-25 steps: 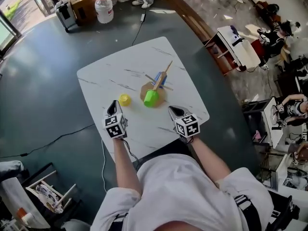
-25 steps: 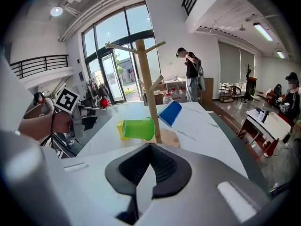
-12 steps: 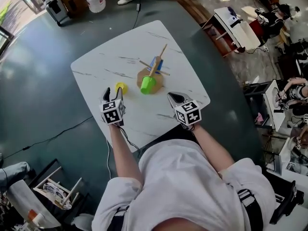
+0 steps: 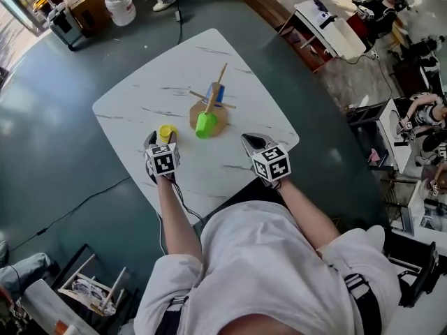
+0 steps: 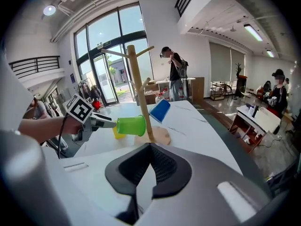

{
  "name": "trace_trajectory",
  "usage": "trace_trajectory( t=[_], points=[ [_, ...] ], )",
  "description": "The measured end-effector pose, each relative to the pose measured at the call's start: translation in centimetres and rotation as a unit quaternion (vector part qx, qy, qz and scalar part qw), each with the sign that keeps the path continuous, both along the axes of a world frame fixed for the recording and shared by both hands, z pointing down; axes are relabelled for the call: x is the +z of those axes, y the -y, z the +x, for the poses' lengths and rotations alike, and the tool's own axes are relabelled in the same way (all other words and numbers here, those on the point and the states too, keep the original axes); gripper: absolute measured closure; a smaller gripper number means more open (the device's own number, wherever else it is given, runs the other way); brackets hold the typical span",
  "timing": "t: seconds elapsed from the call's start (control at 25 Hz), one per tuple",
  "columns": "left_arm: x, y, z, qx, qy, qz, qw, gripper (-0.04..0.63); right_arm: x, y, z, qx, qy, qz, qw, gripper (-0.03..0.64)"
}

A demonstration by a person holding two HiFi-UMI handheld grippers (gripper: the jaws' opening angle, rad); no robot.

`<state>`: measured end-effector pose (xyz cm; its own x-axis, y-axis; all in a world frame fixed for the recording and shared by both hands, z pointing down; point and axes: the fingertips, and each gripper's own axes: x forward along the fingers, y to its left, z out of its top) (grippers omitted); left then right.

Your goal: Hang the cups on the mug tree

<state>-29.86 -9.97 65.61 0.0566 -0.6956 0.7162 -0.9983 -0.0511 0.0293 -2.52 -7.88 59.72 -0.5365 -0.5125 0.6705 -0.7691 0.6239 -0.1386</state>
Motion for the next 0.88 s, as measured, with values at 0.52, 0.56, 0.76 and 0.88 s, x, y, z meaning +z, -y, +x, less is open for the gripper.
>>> trace_trajectory(
  t=[0.52, 0.56, 0.76, 0.88],
  points=[
    [-0.3, 1.0, 1.2, 0.000, -0.025, 0.003, 0.9997, 0.388, -0.6, 0.3, 0.7, 0.014, -0.001, 0.005, 1.000, 0.617],
    [-0.9, 1.2, 1.2, -0.005, -0.031, 0.012, 0.9994, 0.388, -0.7, 0.4, 0.5, 0.012, -0.001, 0.006, 1.000, 0.618],
    [-3.5, 2.6, 1.3, 0.020, -0.016, 0.049, 0.9985, 0.388, -0.6, 0.3, -0.2, 0.000, -0.001, 0.006, 1.000, 0.617],
    [-5.3, 3.0, 1.1, 0.020, -0.019, 0.070, 0.9972, 0.388, -0.7, 0.2, -0.4, -0.004, 0.000, 0.007, 1.000, 0.617]
  ],
)
